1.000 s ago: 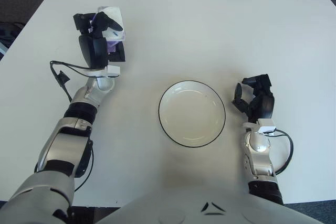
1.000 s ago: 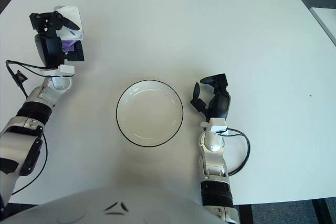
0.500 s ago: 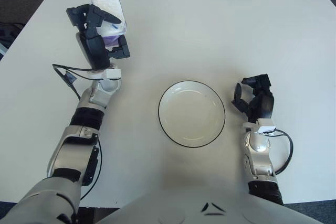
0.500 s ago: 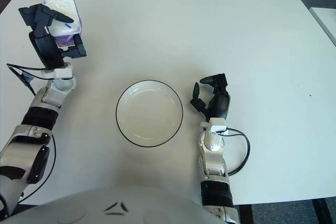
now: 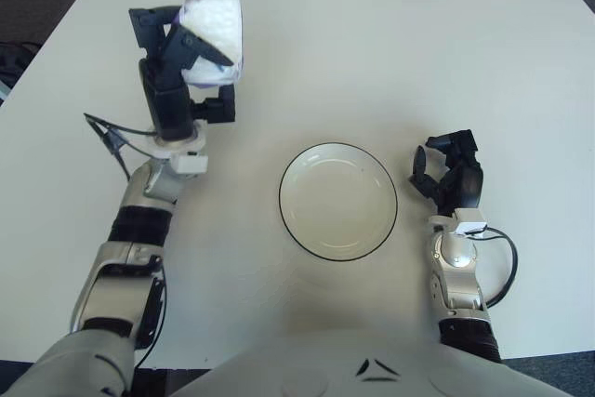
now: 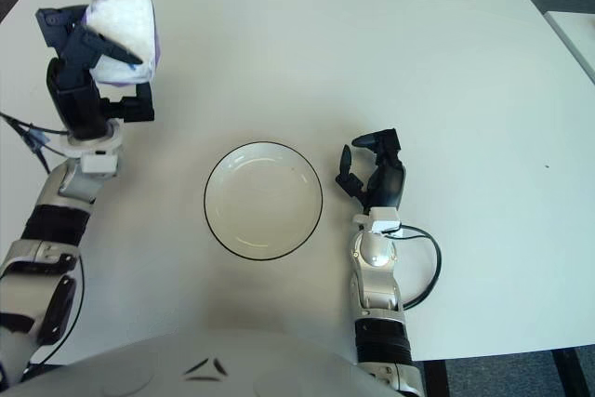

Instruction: Put the tissue paper into the plate.

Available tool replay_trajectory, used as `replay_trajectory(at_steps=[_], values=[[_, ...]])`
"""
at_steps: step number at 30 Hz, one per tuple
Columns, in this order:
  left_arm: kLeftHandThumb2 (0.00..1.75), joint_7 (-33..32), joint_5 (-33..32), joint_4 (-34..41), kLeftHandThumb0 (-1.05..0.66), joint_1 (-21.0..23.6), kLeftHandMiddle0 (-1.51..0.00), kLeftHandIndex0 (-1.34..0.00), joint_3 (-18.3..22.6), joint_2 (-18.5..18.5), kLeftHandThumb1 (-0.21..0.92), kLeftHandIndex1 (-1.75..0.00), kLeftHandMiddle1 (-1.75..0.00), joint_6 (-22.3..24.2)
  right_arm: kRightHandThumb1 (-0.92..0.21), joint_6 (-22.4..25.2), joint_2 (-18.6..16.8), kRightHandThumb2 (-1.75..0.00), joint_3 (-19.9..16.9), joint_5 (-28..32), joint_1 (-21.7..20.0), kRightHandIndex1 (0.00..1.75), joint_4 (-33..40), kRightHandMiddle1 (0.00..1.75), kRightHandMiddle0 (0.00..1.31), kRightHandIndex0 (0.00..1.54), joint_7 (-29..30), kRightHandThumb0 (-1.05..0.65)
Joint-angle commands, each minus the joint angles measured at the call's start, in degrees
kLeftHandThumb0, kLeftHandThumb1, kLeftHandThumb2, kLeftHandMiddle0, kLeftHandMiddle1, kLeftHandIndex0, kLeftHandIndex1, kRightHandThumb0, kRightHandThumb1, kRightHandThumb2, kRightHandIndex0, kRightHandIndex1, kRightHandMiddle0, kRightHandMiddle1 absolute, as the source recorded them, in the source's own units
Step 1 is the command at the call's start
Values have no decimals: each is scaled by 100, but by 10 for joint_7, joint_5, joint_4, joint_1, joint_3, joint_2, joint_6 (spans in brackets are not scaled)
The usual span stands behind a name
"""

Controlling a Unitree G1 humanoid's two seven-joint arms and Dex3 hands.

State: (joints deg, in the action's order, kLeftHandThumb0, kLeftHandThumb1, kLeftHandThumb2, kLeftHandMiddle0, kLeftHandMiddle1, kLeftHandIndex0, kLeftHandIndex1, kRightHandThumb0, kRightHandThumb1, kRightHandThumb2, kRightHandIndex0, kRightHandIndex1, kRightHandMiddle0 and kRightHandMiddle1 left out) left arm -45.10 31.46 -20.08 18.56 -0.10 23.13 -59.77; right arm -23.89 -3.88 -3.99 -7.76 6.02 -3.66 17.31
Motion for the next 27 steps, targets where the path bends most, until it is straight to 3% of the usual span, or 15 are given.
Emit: replay_trajectory(at_steps=[1,27], values=[[175,21,-39,-62,0,-46,-95,-72,12,0,-10,-175,-163,-30,-64,30,-3,-92,0,-3,30,130,-72,175,36,54,-1,-39],[175,93,-55,-112,0,-29,-95,-72,64,-32,-10,-175,-163,-75,-64,23,-7,-91,-2,-2,16,133,-88,175,36,54,4,-39]])
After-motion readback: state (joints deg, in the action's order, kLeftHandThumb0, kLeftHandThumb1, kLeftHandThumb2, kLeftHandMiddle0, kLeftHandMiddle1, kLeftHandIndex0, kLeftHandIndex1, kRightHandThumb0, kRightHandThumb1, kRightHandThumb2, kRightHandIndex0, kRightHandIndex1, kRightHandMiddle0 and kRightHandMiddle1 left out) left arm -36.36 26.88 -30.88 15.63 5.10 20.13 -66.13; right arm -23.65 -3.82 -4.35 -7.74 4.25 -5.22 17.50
